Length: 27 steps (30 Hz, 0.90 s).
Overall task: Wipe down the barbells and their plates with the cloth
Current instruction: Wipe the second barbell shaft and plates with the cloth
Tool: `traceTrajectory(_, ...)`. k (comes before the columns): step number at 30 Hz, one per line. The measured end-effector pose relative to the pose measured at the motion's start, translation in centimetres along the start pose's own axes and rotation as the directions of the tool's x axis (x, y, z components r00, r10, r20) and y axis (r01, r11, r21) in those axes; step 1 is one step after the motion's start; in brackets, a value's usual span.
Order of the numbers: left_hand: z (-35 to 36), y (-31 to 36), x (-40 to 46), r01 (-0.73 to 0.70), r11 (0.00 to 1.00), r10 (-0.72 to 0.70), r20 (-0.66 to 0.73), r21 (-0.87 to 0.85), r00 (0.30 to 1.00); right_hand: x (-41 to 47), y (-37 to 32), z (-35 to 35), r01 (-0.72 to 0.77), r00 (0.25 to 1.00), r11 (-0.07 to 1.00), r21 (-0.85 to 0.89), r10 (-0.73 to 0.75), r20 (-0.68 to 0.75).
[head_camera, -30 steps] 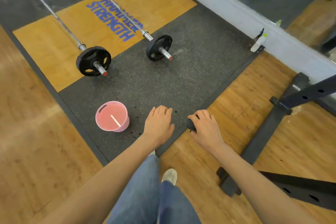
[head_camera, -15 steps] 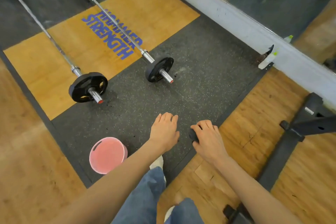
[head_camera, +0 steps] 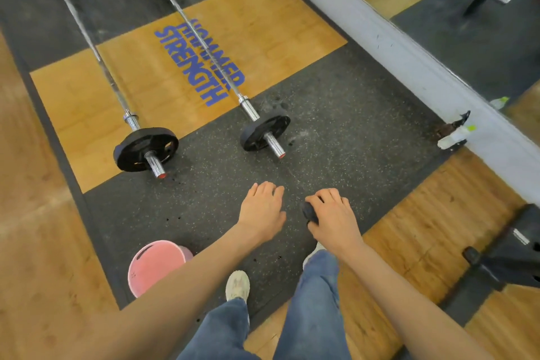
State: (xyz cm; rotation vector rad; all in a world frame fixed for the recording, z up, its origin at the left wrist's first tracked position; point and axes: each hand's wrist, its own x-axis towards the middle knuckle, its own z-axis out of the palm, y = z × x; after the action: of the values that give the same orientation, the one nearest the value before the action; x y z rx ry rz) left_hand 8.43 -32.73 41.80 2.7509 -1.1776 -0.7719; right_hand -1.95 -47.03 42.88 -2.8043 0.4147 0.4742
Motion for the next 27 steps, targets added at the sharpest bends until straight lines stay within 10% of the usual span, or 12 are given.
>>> traceTrajectory(14,-5.3,9.2,14.5,0.294,0.94,-0.301,-0.016,-0.173,0.954,12.5,15.9,-10.5,0.294,0.954,0.937,-0.188,-0.276,0.116)
traceTrajectory(27,-6.2,3.9,23.0,0.48,0.825,-0.481,0.078,-0.299,0.873,26.6,15.9,-12.8,0.443,0.886,0.871,-0.211,-0.389,0.254)
